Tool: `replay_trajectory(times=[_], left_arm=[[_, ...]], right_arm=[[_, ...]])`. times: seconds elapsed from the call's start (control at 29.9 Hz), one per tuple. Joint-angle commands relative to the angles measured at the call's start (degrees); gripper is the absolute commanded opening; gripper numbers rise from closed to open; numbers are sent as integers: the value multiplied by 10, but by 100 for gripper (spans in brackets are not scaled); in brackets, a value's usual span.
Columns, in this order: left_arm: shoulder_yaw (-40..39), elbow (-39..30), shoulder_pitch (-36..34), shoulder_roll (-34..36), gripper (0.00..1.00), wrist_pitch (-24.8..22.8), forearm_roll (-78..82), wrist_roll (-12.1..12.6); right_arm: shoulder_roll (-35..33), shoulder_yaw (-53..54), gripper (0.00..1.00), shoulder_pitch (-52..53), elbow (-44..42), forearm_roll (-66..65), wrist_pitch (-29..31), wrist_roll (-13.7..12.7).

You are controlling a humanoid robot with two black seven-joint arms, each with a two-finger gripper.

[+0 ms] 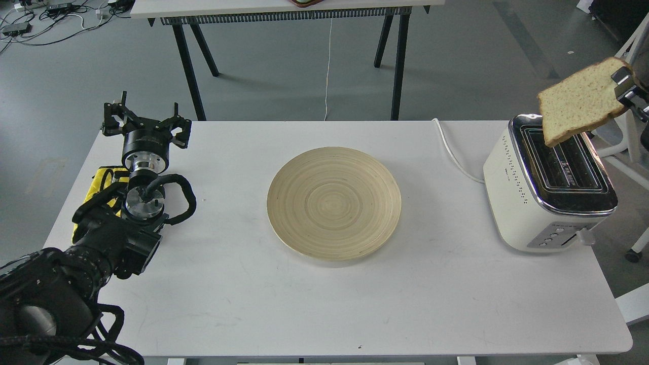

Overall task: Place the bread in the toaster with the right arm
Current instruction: 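Lower the bread slice with the right gripper into the toaster slot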

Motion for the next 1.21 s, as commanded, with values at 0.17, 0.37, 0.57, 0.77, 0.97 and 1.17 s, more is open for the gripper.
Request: replay_trajectory(times=[0.17, 0.37, 0.57, 0.77, 0.97, 1.17], left_arm=[[0, 0, 0, 0, 100, 0, 0, 0], [-1, 0, 0, 0, 100, 0, 0, 0], [0, 0, 0, 0, 100, 0, 0, 0], [0, 0, 0, 0, 100, 0, 0, 0], [0, 0, 0, 0, 100, 0, 0, 0], [0, 0, 0, 0, 100, 0, 0, 0]], right_arm=[[-32, -14, 8, 0, 0, -1, 0, 8], [-35, -24, 7, -3, 1, -1, 0, 17], [-29, -47, 7, -8, 1, -2, 0, 17], [-25, -48, 7, -23, 0, -5, 0, 17], [-13, -49, 7, -24, -1, -6, 0, 17], [-5, -48, 8, -24, -2, -5, 0, 17]])
